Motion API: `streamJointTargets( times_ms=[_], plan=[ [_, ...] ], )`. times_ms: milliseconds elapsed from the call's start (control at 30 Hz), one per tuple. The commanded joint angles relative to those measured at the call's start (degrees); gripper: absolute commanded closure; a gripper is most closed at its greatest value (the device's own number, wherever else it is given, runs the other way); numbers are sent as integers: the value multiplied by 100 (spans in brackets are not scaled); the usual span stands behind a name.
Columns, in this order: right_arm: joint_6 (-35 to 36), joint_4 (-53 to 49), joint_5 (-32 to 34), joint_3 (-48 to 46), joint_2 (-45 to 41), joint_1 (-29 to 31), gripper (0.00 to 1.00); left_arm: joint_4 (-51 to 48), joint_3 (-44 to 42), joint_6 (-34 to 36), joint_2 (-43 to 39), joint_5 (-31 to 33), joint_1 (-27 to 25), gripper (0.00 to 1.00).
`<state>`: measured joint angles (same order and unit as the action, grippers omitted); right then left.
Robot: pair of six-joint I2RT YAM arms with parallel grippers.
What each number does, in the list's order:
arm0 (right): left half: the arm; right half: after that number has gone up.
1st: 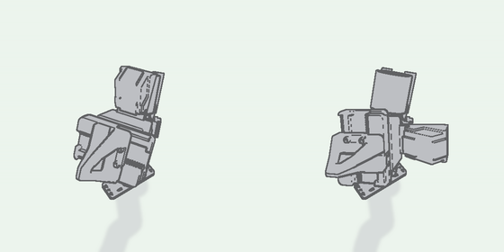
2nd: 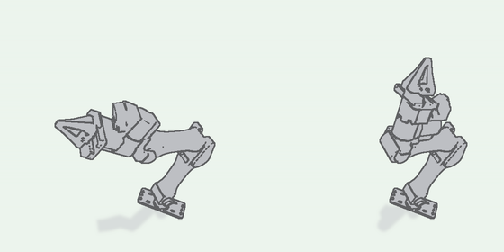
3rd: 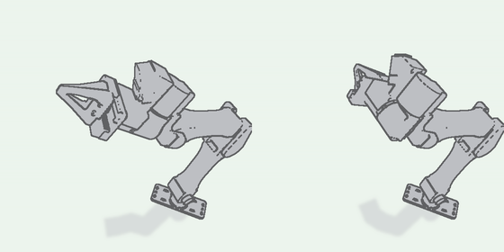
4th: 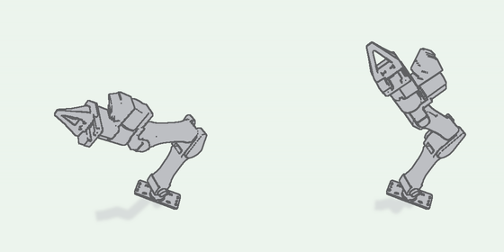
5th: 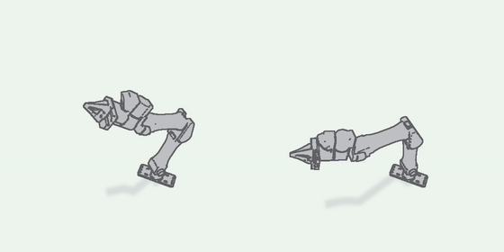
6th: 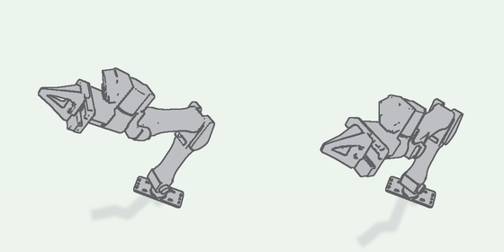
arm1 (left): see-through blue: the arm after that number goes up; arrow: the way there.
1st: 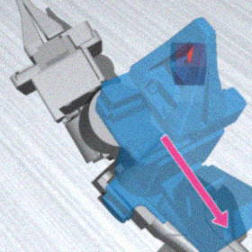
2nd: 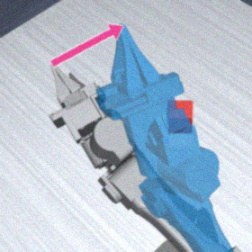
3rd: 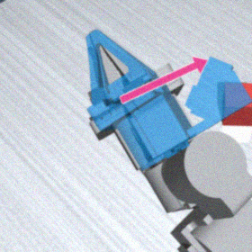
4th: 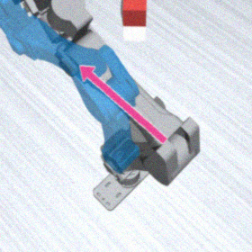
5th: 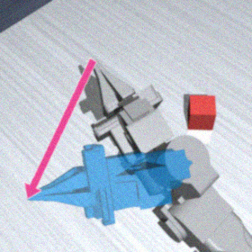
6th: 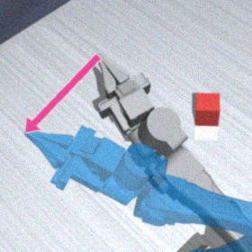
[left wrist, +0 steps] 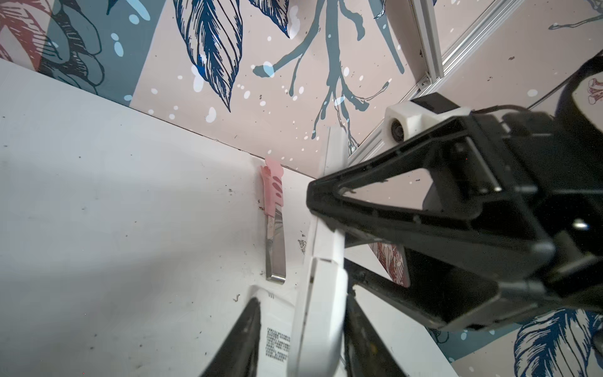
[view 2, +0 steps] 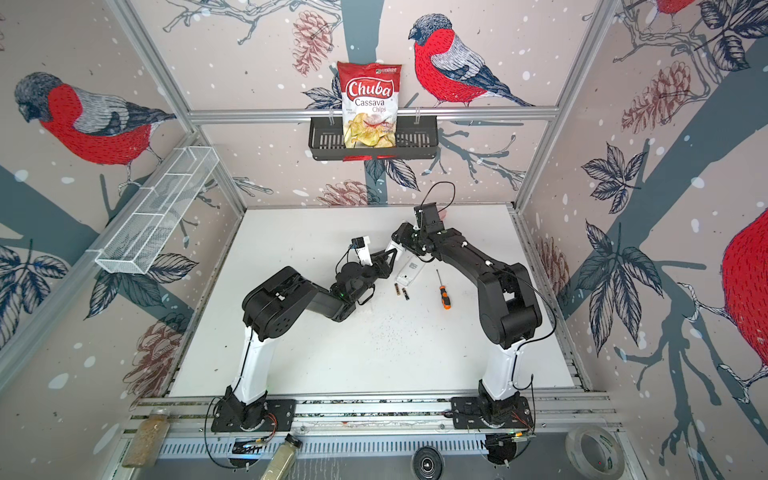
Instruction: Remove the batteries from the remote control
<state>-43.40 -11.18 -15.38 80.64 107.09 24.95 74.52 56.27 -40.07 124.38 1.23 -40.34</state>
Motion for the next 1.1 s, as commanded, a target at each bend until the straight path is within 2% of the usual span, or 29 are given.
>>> streamJointTargets(
  times_ms=[0,433,1067],
  plan=[
    [68,76,-16,-5,-88,-1,82,34,12,8,15,-27,17,66],
    [73,120,-70,-13,-74,-91,83,432,-463,-69,-133,-97,17,68],
    [68,151,-38,-92,-40,-113,83,452,-512,48,-370,-185,-165,76]
  ],
)
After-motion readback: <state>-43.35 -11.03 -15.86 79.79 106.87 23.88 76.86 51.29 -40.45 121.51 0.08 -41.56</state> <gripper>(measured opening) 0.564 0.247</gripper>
